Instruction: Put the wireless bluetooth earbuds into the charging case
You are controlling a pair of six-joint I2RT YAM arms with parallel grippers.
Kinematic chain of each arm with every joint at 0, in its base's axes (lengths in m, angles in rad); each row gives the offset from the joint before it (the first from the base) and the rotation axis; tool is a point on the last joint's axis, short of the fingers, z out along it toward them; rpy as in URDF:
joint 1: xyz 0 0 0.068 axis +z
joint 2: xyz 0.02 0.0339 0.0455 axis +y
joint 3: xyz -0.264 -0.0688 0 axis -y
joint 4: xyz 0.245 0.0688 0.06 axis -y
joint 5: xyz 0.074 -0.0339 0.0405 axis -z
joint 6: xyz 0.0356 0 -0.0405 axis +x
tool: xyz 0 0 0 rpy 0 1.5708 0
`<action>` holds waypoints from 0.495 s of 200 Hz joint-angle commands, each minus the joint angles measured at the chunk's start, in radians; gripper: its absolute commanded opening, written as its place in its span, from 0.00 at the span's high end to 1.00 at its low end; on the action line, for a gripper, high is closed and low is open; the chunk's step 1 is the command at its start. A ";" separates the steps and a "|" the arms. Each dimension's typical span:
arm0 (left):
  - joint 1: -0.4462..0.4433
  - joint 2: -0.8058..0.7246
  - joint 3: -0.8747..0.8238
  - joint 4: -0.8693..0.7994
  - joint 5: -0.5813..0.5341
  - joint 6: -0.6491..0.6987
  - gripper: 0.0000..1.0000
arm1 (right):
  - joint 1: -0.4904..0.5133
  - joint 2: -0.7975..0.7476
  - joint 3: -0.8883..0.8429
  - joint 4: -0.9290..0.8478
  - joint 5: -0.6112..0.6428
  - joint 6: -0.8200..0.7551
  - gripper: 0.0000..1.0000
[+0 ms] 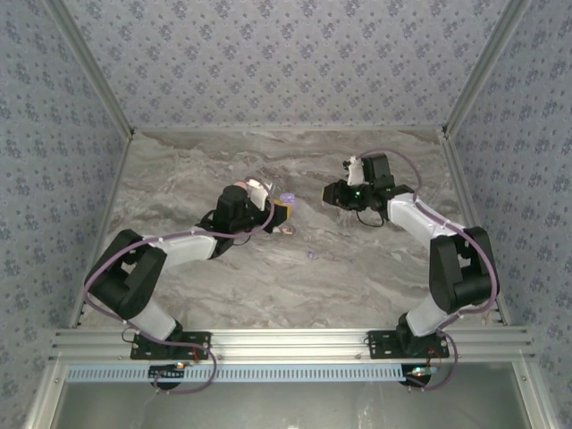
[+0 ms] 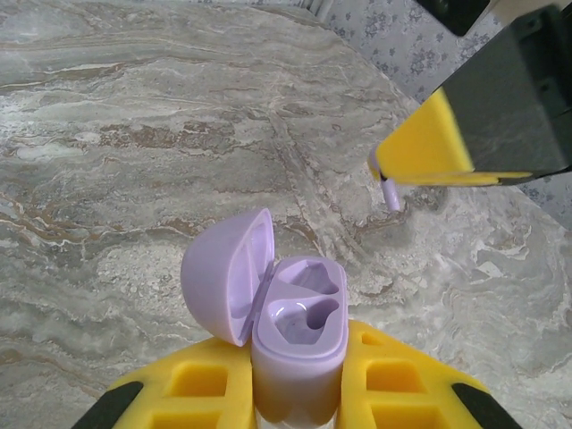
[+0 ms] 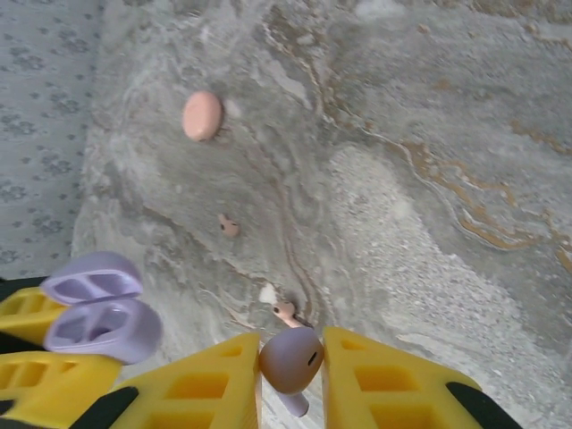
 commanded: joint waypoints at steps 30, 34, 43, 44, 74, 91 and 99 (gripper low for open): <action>-0.012 0.008 0.010 0.057 0.003 -0.012 0.88 | 0.031 -0.099 0.023 0.034 -0.042 0.023 0.76; -0.012 0.006 0.009 0.062 0.004 -0.013 0.88 | 0.032 -0.105 0.029 0.035 -0.043 0.023 0.76; -0.013 0.002 0.005 0.077 0.012 -0.013 0.88 | 0.037 -0.113 0.037 0.031 -0.045 0.025 0.76; -0.013 0.002 0.004 0.078 0.013 -0.013 0.88 | 0.038 -0.114 0.037 0.031 -0.045 0.025 0.76; -0.014 -0.006 -0.012 0.142 0.052 -0.015 0.88 | 0.063 -0.138 0.060 0.043 -0.057 0.021 0.76; -0.014 -0.008 -0.023 0.192 0.072 -0.021 0.88 | 0.081 -0.154 0.060 0.067 -0.057 0.019 0.76; -0.015 -0.007 -0.025 0.207 0.083 -0.023 0.88 | 0.087 -0.161 0.060 0.078 -0.057 0.017 0.76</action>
